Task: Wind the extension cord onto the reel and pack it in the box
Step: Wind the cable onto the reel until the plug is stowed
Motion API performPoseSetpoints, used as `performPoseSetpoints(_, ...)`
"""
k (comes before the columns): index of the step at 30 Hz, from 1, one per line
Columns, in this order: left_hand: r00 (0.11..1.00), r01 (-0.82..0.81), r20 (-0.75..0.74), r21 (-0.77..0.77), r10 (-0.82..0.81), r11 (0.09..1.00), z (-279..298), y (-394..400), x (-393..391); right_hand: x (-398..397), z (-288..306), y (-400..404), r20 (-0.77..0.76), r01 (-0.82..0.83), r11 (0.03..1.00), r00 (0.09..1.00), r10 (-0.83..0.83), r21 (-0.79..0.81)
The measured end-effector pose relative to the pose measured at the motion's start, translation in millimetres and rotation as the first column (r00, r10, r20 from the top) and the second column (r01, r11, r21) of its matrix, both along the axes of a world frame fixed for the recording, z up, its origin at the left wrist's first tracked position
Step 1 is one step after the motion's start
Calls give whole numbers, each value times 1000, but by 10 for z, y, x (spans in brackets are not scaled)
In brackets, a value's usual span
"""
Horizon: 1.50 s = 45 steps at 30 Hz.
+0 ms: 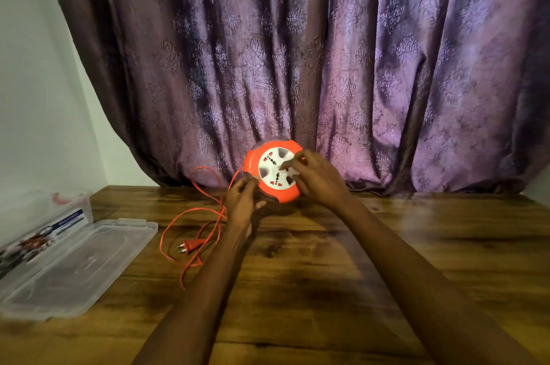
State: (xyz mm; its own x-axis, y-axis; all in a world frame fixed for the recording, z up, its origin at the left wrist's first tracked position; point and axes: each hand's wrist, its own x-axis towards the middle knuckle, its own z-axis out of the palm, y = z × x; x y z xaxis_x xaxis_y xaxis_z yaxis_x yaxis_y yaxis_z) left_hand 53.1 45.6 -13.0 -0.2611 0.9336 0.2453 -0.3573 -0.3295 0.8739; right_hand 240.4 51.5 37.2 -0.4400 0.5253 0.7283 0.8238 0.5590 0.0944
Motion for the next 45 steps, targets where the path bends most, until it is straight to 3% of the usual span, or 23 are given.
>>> performPoseSetpoints(2, 1000, 24, -21, -14, -24, 1000, 18, 9, -73, 19, 67, -9, 243, 35, 999, 969, -39, 21)
performPoseSetpoints(5, 998, 30, -63, 1, -30, 1000, -13, 43, -124, -54, 149, -80, 427, 128, 991, 895, -131, 36)
performPoseSetpoints(8, 994, 39, -107, 40, -35, 998, -43, 34, -79, -150, 150, -66, 459, 188, 975, 861, -221, 117)
performPoseSetpoints(11, 988, 26, -152, 87, -12, 996, -34, -11, -27, -192, 122, -41, 389, 231, 964, 882, -265, 131)
performPoseSetpoints(13, 983, -17, -179, 126, 40, 992, -10, -63, 32, -249, 122, -86, 254, 328, 944, 912, -322, 19)
performPoseSetpoints(15, 977, -55, -193, 174, 89, 983, 2, -74, 97, -346, 145, -157, -68, 378, 905, 915, -397, -194)
performPoseSetpoints(16, 973, -70, -201, 199, 110, 978, 9, -70, 121, -397, 155, -158, -228, 350, 871, 869, -439, -344)
performPoseSetpoints(18, 957, -100, -239, 259, 165, 961, 4, -46, 148, -474, 198, -153, -480, 147, 790, 722, -497, -596)
performPoseSetpoints(19, 948, -106, -262, 280, 182, 954, -3, -45, 157, -492, 213, -136, -619, -51, 756, 612, -492, -652)
performPoseSetpoints(21, 941, -119, -273, 290, 201, 950, -7, -50, 162, -515, 163, -94, -795, -437, 664, 319, -516, -607)
performPoseSetpoints(22, 938, -127, -278, 286, 209, 950, -14, -42, 157, -518, 124, -66, -815, -524, 638, 229, -532, -564)
performPoseSetpoints(24, 937, -144, -274, 267, 219, 953, -33, -25, 146, -506, 50, -54, -829, -569, 622, 223, -513, -538)
performPoseSetpoints(26, 945, -157, -246, 233, 214, 960, -29, -36, 114, -462, 15, -30, -833, -524, 647, 340, -437, -553)
performPoseSetpoints(29, 964, -163, -180, 178, 195, 970, 25, -64, 36, -343, -22, -21, -666, -139, 807, 653, -361, -574)
performPoseSetpoints(31, 981, -149, -107, 133, 164, 980, 38, -49, -23, -287, -51, -36, -486, 37, 941, 849, -207, -337)
performPoseSetpoints(33, 987, -136, -69, 99, 143, 986, 12, -4, -83, -244, -42, -17, -197, -43, 998, 980, 31, -56)
performPoseSetpoints(35, 988, -138, -64, 74, 143, 988, -20, 19, -127, -203, 19, 4, 129, -112, 992, 986, 105, 52)
performPoseSetpoints(38, 984, -153, -83, 65, 158, 986, 11, 0, -164, -206, 129, -9, 454, -38, 997, 891, 6, 60)
performPoseSetpoints(45, 981, -101, -158, 98, 116, 990, -13, -22, -157, -152, 128, 40, 645, -46, 959, 749, -152, 279)
